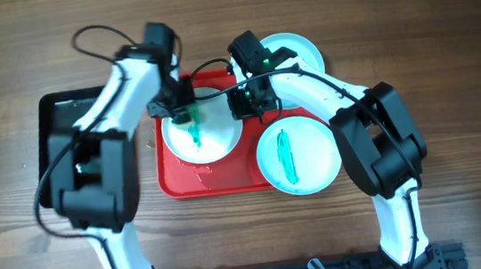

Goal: Clean dirty plates on tray and stack at the side
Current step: 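Scrub the large plate with the sponge while the right gripper holds its rim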

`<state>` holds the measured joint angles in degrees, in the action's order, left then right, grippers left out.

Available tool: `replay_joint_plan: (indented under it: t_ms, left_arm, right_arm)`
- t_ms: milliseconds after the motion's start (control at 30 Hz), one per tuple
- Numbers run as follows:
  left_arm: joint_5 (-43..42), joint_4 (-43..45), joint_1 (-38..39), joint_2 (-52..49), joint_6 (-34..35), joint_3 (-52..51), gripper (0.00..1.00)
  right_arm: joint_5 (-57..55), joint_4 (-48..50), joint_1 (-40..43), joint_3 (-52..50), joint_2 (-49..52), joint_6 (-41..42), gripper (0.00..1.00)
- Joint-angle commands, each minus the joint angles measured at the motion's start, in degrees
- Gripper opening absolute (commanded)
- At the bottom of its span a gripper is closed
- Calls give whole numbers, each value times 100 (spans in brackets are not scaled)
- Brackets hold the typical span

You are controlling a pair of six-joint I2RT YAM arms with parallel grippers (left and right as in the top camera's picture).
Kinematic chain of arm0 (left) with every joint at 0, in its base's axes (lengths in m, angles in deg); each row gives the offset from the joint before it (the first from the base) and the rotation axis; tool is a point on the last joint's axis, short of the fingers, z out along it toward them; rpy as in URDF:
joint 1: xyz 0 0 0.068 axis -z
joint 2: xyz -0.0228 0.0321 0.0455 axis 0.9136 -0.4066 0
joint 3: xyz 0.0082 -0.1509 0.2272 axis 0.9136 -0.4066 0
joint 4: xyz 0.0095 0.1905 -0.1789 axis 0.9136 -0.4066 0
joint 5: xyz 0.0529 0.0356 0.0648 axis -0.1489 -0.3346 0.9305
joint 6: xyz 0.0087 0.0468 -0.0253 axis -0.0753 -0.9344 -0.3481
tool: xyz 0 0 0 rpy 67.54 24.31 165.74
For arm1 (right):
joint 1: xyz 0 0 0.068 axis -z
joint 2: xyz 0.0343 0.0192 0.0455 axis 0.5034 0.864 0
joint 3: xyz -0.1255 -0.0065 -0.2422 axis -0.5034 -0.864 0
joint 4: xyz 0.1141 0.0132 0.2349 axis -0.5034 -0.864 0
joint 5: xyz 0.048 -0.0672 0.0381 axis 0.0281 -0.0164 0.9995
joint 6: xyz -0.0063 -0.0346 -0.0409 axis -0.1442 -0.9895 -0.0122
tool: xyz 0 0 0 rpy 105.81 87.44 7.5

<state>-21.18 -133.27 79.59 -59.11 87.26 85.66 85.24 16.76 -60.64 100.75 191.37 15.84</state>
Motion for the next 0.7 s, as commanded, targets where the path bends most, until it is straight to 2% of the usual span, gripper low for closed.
replay_joint_plan:
  t_ms: [0, 167, 233, 333, 433, 533, 667]
  left_arm:
    - [697, 13, 205, -396, -114, 13, 4]
    - [177, -334, 411, -433, -142, 13, 4]
    - [-428, -581, 507, -433, -549, -68, 4]
    - [-605, -656, 540, -433, -560, -361, 4]
    - [-1561, -695, 560, -433, -610, -678, 4]
    - [-2299, -691, 640, -433, -1056, -778, 4]
    - [-2371, -407, 688, -433, -1047, -778, 4]
  right_arm:
    - [129, 7, 13, -17, 140, -101, 4]
    - [131, 15, 13, -17, 140, -101, 4]
    - [345, 28, 52, -17, 140, -212, 4]
    - [695, 37, 197, -17, 140, -254, 4]
    - [907, 61, 334, -52, 140, -332, 4]
    - [997, 105, 345, -59, 140, -332, 4]
    - [1110, 120, 343, -59, 140, -334, 4]
